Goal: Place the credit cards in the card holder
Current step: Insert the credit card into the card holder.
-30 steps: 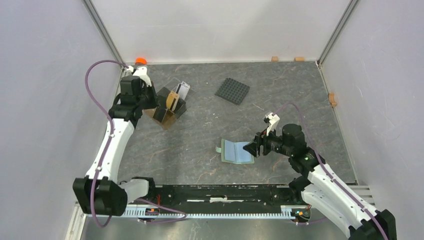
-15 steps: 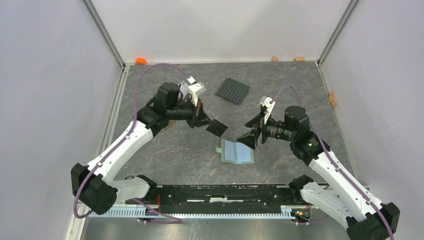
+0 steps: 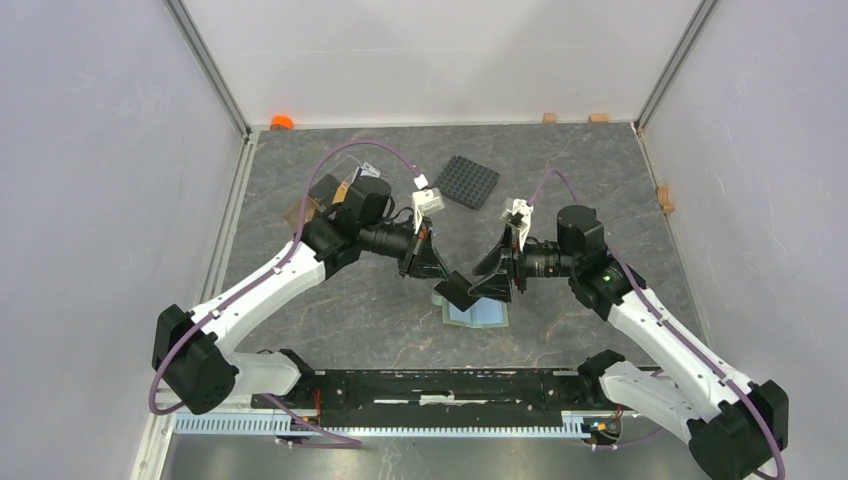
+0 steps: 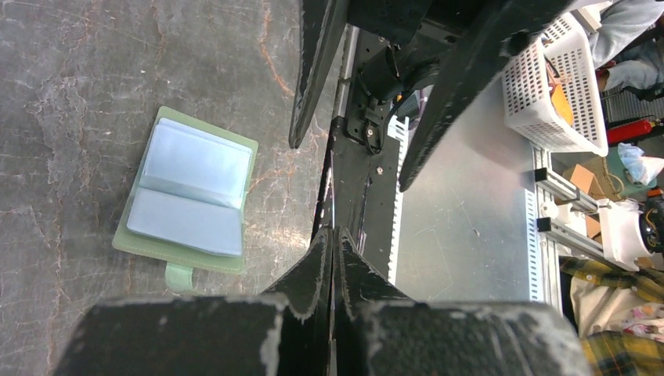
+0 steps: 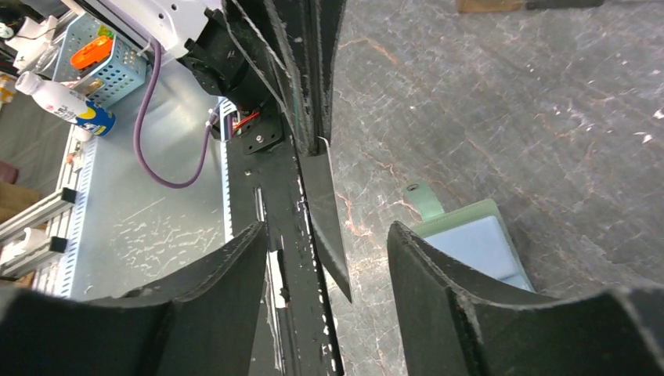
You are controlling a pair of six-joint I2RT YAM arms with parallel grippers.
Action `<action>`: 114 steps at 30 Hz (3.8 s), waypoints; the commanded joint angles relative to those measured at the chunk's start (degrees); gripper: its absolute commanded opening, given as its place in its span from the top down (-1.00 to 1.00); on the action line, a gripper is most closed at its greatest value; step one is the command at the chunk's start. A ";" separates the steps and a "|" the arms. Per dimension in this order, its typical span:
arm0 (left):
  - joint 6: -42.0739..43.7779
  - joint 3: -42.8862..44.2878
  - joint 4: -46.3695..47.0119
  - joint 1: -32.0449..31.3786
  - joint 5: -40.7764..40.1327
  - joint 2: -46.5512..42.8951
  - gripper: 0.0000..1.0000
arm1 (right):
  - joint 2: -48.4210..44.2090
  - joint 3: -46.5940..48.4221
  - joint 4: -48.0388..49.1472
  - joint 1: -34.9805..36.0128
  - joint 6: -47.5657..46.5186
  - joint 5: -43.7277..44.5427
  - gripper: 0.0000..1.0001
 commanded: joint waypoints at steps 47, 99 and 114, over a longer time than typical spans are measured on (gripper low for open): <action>-15.02 3.30 -5.97 -1.87 -17.47 29.58 -0.55 | 9.26 -24.92 17.47 -9.71 26.65 13.36 1.00; -15.54 3.83 -6.17 -1.87 -15.48 35.29 0.66 | 33.92 -28.82 42.10 -9.10 35.85 18.29 1.00; -15.87 4.00 -6.16 -1.88 -14.78 35.69 0.66 | 39.15 -27.34 46.62 -7.48 33.20 22.03 1.00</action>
